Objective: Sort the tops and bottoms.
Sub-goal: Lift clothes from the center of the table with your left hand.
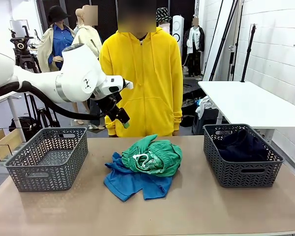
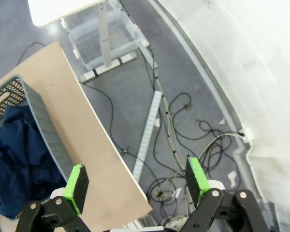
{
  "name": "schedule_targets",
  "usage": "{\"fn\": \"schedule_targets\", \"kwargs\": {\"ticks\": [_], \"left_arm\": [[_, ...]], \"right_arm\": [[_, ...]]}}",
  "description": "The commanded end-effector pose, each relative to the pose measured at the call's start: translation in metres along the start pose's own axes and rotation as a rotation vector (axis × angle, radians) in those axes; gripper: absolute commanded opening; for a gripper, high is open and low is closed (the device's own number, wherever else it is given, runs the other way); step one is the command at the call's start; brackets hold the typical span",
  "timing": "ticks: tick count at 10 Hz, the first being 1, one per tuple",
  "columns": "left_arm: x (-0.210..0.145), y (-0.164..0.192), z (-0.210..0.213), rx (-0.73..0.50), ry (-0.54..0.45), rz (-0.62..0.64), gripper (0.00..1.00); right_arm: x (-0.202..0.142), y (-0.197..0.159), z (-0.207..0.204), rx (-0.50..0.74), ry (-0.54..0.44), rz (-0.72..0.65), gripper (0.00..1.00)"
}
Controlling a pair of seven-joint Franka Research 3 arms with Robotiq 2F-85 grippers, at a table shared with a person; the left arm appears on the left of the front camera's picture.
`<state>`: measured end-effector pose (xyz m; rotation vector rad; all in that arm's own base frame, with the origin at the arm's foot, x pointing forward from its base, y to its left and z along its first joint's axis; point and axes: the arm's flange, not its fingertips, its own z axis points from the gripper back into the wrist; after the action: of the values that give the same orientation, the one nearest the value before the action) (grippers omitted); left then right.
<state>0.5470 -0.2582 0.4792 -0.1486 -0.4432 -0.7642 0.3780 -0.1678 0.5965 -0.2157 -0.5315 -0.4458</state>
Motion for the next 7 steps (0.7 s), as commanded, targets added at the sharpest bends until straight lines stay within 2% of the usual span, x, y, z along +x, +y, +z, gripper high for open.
{"fn": "schedule_targets", "kwargs": {"ticks": [1,4,7], "left_arm": [[0.009,-0.011,-0.029,-0.029,0.011,0.02,1.0],[0.03,-0.022,-0.077,-0.112,0.07,-0.046,1.0],[0.026,-0.039,-0.111,-0.179,0.098,-0.12,1.0]], "right_arm": [[0.002,0.001,-0.002,-0.001,0.001,0.003,1.0],[0.002,0.001,-0.002,-0.001,0.001,0.003,1.0],[0.002,0.001,-0.002,-0.001,0.001,0.003,1.0]]}}
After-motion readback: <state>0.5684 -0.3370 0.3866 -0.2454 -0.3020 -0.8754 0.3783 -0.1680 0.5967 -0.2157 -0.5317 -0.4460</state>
